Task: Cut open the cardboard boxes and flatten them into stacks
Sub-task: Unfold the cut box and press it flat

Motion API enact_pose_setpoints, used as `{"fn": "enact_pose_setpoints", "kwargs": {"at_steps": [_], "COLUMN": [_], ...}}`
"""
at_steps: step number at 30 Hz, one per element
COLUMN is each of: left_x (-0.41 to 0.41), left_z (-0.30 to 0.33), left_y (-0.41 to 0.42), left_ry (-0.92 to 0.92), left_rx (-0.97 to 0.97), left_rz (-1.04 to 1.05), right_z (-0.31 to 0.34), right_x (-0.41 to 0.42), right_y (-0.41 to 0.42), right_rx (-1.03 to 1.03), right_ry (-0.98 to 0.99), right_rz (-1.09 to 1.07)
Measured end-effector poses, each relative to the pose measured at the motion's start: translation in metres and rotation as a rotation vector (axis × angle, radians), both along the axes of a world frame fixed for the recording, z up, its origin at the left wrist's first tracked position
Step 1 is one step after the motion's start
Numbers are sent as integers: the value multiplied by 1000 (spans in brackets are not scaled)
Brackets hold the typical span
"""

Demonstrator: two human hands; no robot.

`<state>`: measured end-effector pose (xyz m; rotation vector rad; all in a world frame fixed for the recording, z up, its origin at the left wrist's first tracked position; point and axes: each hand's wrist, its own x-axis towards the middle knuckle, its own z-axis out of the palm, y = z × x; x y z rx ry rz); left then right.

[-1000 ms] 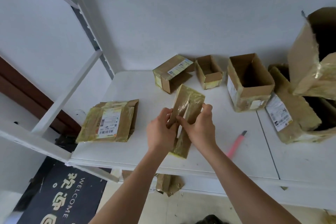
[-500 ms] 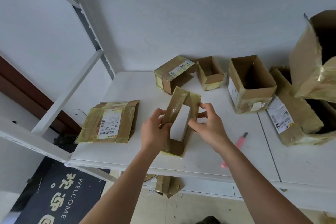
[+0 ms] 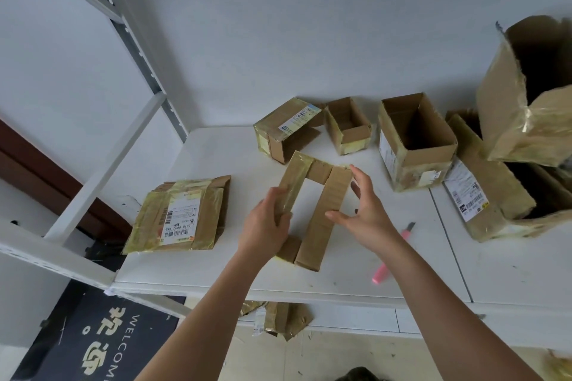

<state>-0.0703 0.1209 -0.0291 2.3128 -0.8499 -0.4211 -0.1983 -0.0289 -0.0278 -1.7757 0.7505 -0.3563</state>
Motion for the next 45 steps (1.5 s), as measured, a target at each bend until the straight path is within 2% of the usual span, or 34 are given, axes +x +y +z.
{"fn": "enact_pose_setpoints", "kwargs": {"at_steps": [3, 7, 14, 17, 20, 25, 28, 32, 34, 37, 40, 42, 45], "left_x": [-5, -3, 13, 16, 9, -2, 2, 4, 3, -3, -3, 2, 15], "left_z": [1, 7, 33, 34, 29, 31, 34, 40, 39, 36, 34, 36, 40], "left_y": [-5, -7, -6, -7, -10, -9, -5, 3, 10, 20, 22, 21, 27], "left_ry": [-19, 78, 73, 76, 98, 123, 60, -181, -200, -88, -25, 15, 171], "left_rx": [53, -72, -43, -8, 52, 55, 35, 98, 194, 280, 227, 150, -103], "left_rz": [-9, 49, -186, -248, -321, -403, -303, 151, 209, 200, 221, 194, 139], "right_z": [-3, -13, -30, -33, -32, -23, -21, -5, -2, -2, -3, 3, 8], "right_x": [-8, -19, -36, -38, -37, -34, -32, -30, -29, -31, -28, -27, -33], "right_y": [-2, 0, 8, 5, 5, 6, 4, 3, 5, 8, 9, 9, 2], "right_rx": [21, 79, 143, 93, -123, -240, -338, -369, -364, -358, -335, -296, -288], "right_ry": [-37, -56, 4, 166, 374, 172, 153, 165, 134, 113, 95, 62, -32], "right_rz": [-8, -60, -123, -141, -157, -178, -157, -170, -173, -201, -204, -200, -208]}}
